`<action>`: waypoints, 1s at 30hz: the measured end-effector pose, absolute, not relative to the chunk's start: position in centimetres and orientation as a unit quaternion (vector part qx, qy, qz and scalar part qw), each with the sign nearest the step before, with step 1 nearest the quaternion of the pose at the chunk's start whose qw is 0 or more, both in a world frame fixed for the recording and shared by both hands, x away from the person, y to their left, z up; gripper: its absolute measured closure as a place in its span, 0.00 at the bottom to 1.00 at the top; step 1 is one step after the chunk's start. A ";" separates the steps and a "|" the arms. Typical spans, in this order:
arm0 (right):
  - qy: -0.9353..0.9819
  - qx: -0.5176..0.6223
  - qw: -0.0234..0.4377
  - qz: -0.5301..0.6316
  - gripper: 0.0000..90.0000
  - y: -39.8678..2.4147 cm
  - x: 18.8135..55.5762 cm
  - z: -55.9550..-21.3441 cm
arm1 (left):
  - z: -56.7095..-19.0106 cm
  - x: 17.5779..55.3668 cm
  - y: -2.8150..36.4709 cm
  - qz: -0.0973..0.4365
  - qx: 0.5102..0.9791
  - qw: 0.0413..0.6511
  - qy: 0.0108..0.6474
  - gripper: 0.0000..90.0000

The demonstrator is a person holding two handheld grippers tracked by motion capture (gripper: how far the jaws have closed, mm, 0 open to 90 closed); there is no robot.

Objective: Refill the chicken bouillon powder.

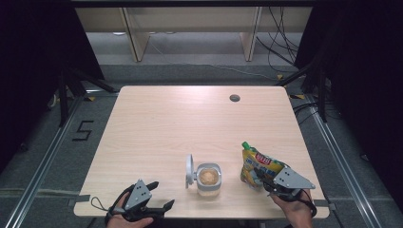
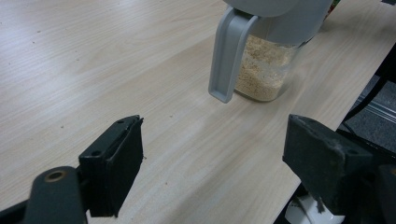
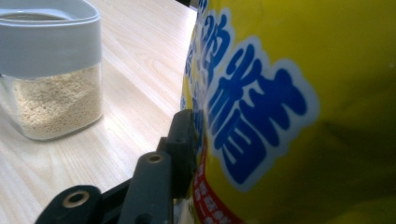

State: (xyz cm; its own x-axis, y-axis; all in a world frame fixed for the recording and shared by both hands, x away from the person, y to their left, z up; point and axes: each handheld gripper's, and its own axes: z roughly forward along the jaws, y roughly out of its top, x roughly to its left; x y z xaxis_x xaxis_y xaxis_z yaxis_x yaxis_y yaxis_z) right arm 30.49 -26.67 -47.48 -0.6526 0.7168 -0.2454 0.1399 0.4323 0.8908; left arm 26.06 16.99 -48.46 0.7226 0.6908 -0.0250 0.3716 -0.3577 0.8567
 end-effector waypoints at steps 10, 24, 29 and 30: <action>0.777 0.283 0.330 0.456 0.61 -27.7 29.5 -47.2 | -48.5 26.0 16.9 0.169 0.803 0.459 0.341 0.21; 0.764 0.339 0.303 0.459 0.34 -29.2 27.8 -47.6 | -48.5 26.2 16.9 0.170 0.803 0.460 0.338 0.21; 0.772 0.347 0.279 0.454 0.30 -29.6 26.9 -48.0 | -48.5 26.1 16.8 0.168 0.800 0.463 0.344 0.21; 0.775 0.354 0.267 0.450 0.29 -29.6 26.7 -48.0 | -48.5 26.1 16.8 0.168 0.799 0.463 0.344 0.21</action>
State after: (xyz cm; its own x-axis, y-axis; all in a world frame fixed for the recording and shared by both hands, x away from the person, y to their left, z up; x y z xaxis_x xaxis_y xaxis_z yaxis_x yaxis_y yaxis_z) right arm 26.72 -29.57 -48.05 -0.6071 0.7888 -0.0958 0.3082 0.3448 0.8866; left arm 26.13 16.83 -48.49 0.7071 0.7054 -0.0496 0.3940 -0.3347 0.8560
